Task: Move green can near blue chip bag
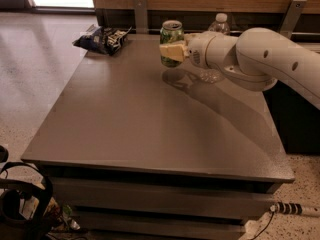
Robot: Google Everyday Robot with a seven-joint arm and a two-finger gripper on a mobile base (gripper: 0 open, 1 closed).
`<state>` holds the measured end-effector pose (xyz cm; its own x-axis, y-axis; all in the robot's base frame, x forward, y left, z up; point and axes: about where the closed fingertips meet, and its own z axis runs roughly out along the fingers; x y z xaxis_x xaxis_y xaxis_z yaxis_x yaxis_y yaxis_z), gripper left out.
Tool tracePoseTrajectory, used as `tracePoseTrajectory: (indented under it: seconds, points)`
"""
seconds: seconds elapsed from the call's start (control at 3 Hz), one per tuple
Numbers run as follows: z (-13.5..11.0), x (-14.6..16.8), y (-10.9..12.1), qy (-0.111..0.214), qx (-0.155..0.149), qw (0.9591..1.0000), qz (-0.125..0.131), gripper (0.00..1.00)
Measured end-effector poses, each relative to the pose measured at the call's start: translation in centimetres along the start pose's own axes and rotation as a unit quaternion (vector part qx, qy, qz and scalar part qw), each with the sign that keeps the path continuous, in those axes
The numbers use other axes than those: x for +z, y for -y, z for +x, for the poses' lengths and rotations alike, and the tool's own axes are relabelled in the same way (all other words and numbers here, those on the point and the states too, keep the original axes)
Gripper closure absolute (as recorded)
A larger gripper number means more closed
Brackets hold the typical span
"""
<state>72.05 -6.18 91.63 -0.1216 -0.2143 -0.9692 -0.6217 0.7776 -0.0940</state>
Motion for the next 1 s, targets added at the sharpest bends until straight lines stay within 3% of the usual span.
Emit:
tracePoseTrajectory:
  seconds: [0.67,1.0]
  points:
    - [-0.2,0.7,-0.7,-0.008,-0.001,0.9999,0.007,1.0]
    - [-1.1,2.9,-2.7,-0.012,0.002,0.9999,0.01,1.0]
